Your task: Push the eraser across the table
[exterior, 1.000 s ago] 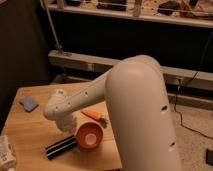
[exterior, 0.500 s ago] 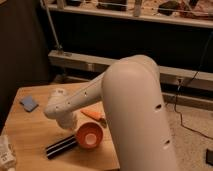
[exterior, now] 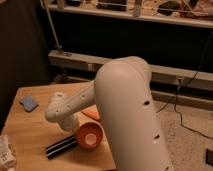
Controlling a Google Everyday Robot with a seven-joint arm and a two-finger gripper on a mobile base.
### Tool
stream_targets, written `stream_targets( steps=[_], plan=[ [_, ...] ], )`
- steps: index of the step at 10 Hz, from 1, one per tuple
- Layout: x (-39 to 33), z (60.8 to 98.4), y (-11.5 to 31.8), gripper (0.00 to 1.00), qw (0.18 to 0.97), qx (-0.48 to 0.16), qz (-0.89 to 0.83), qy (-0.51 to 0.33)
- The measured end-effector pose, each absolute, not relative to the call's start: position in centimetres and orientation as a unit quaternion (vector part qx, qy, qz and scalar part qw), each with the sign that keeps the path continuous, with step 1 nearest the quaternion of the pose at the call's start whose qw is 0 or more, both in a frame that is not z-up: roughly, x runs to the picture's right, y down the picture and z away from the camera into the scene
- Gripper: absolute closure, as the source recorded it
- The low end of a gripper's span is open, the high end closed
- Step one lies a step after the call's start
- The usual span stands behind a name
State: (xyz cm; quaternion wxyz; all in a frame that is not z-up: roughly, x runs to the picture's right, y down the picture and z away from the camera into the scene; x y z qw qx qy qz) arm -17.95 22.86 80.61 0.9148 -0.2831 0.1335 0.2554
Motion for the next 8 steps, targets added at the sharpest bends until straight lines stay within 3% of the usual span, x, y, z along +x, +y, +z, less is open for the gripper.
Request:
stream_targets(
  steps=[3, 8],
  plan=[
    [-18.9, 78.9, 24.8, 1.00, 0.908, -0.323, 0.232, 0.133],
    [-24.3, 70.1, 24.3, 1.00, 0.843, -0.491, 0.217, 0.024]
  ],
)
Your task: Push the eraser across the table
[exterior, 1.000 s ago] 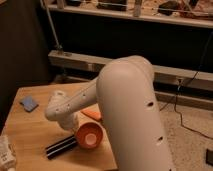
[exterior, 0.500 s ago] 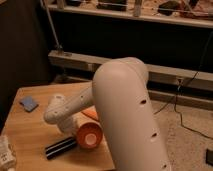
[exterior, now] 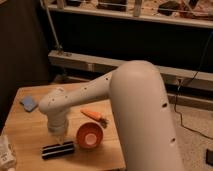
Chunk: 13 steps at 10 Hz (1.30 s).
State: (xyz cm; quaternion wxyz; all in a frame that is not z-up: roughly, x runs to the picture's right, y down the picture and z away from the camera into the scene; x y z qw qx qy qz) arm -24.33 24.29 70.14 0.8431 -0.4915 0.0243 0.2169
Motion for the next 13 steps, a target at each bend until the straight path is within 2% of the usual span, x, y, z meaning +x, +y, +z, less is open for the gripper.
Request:
stream_targets(
  steps=[2, 5, 9, 13],
  plan=[
    [-25.0, 68.4, 21.7, 1.00, 0.826, -0.514, 0.230, -0.015],
    [-23.4, 70.2, 19.8, 1.00, 0.840, -0.484, 0.246, -0.001],
    [-22.0, 73.6, 22.0, 1.00, 0.882, -0.407, 0.227, 0.074],
    [-24.1, 74.9, 24.0, 1.00, 0.903, -0.358, 0.221, 0.087]
  ],
)
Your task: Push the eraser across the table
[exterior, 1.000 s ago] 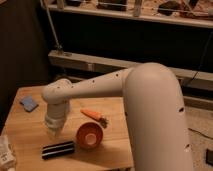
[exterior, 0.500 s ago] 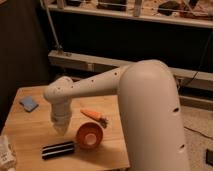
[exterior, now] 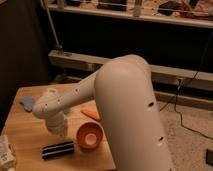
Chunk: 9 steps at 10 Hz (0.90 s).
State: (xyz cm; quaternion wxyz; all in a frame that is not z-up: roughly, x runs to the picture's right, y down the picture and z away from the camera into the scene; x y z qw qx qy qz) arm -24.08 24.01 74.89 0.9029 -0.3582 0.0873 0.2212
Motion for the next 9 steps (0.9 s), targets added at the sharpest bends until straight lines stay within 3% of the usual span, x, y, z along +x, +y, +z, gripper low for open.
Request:
stream_targets(
  steps=[9],
  plan=[
    [-24.8, 77.7, 28.6, 1.00, 0.913, -0.340, 0.196, 0.108]
  ],
)
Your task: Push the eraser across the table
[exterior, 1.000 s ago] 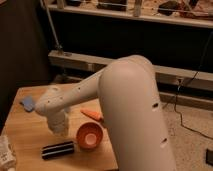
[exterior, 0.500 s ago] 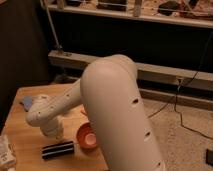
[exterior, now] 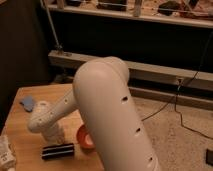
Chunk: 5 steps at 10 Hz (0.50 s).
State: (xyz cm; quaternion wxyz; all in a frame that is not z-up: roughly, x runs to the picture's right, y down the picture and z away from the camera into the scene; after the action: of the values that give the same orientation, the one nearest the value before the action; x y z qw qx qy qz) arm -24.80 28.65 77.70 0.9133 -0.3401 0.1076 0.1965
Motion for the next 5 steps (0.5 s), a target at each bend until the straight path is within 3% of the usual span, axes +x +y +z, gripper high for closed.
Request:
stream_targets(
  steps=[2, 5],
  plan=[
    [-24.5, 77.6, 29.5, 1.00, 0.899, -0.365, 0.206, 0.129],
    [-24.7, 75.5, 31.5, 1.00, 0.842, -0.477, 0.218, 0.124]
  ],
)
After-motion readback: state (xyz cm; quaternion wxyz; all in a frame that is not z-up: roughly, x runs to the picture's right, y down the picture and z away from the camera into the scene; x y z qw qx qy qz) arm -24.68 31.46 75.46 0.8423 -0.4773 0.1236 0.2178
